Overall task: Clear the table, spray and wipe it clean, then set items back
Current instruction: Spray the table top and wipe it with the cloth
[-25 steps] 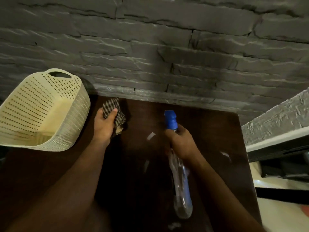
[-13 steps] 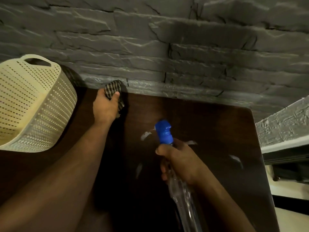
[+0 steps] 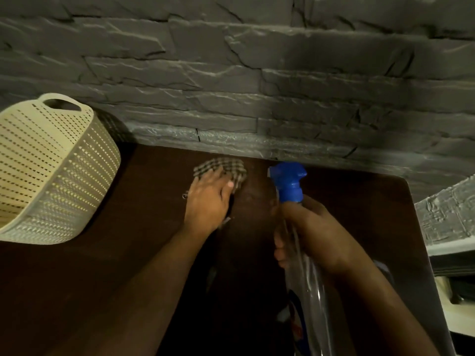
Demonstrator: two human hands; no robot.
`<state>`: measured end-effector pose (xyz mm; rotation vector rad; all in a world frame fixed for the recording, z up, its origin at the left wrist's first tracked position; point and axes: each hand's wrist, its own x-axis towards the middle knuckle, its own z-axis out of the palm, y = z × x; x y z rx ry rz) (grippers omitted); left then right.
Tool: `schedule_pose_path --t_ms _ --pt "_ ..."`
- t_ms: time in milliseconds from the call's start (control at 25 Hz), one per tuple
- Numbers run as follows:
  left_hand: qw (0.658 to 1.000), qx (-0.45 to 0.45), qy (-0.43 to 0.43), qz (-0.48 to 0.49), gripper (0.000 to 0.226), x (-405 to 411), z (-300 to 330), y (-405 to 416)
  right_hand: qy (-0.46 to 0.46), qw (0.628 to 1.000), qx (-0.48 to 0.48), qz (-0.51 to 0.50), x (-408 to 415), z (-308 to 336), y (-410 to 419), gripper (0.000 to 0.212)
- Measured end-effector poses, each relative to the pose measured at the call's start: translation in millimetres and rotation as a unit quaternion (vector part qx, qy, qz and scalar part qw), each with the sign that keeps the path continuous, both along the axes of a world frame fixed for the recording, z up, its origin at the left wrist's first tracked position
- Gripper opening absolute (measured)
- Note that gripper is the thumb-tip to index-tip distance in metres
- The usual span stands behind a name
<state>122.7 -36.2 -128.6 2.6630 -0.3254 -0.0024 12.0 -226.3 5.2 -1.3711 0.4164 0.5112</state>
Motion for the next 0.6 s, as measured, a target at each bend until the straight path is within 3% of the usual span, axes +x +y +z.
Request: schedule_pose_path --t_ms 120,200,240,400,600 --pt "0.995 0.093 0.006 0.040 0.050 9 -15 20 -0.002 1.000 0.019 0.008 -4 0 -3 0.020" --pt "0.987 0.106 0.036 0.113 0.053 45 -7 5 -0.003 1.000 0.022 0.002 -1 -2 -2 0.021" --pt "0.988 0.103 0.046 0.106 0.052 50 -2 -10 -0.004 1.000 0.022 -0.001 3 -3 -3 0.021" --pt "0.993 0.082 0.010 -0.079 0.050 -14 -11 -22 -0.008 1.000 0.028 0.002 7 3 -4 0.019" --pt "0.991 0.114 0.037 0.058 0.050 50 2 -19 -0.019 0.999 -0.039 -0.023 12 12 -2 0.019"
